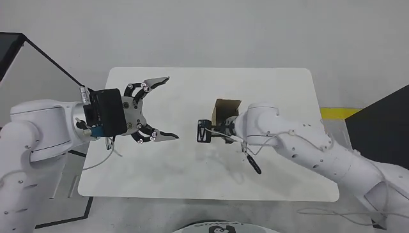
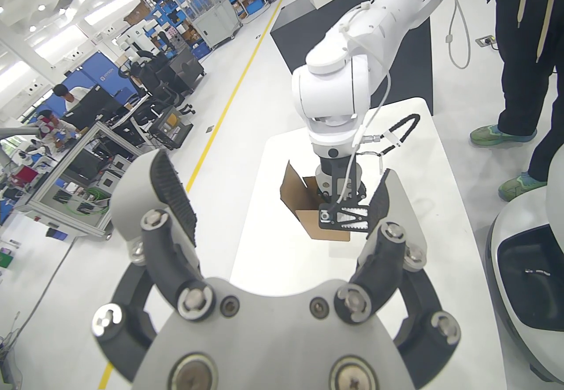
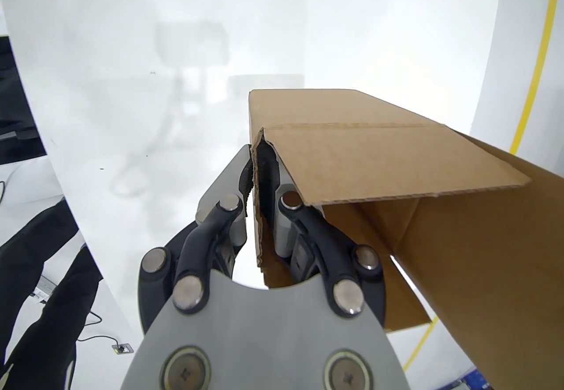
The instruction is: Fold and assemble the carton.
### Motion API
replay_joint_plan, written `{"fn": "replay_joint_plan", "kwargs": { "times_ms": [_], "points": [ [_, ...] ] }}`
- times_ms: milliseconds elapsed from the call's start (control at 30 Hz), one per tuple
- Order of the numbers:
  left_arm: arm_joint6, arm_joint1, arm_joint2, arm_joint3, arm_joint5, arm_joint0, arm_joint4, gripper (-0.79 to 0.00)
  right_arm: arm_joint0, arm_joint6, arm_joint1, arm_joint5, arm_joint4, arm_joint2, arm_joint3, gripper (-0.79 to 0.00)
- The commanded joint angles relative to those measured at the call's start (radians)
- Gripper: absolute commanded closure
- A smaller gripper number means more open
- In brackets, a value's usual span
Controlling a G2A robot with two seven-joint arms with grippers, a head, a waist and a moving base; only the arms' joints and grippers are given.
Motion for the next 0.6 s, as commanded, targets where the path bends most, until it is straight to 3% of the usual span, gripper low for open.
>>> {"fn": "replay_joint_plan", "kwargs": {
  "times_ms": [0,167,567],
  "points": [
    [0.0,0.0,0.0,0.0,0.0,0.0,0.0,-0.785,-0.014,-0.019,-0.009,0.016,-0.034,-0.02,0.022,0.0],
    [0.0,0.0,0.0,0.0,0.0,0.0,0.0,-0.785,-0.04,-0.053,-0.032,0.04,-0.085,-0.061,0.059,0.0],
    [0.0,0.0,0.0,0.0,0.0,0.0,0.0,-0.785,-0.058,-0.086,-0.037,0.002,-0.145,-0.081,0.073,0.0]
  ]
}}
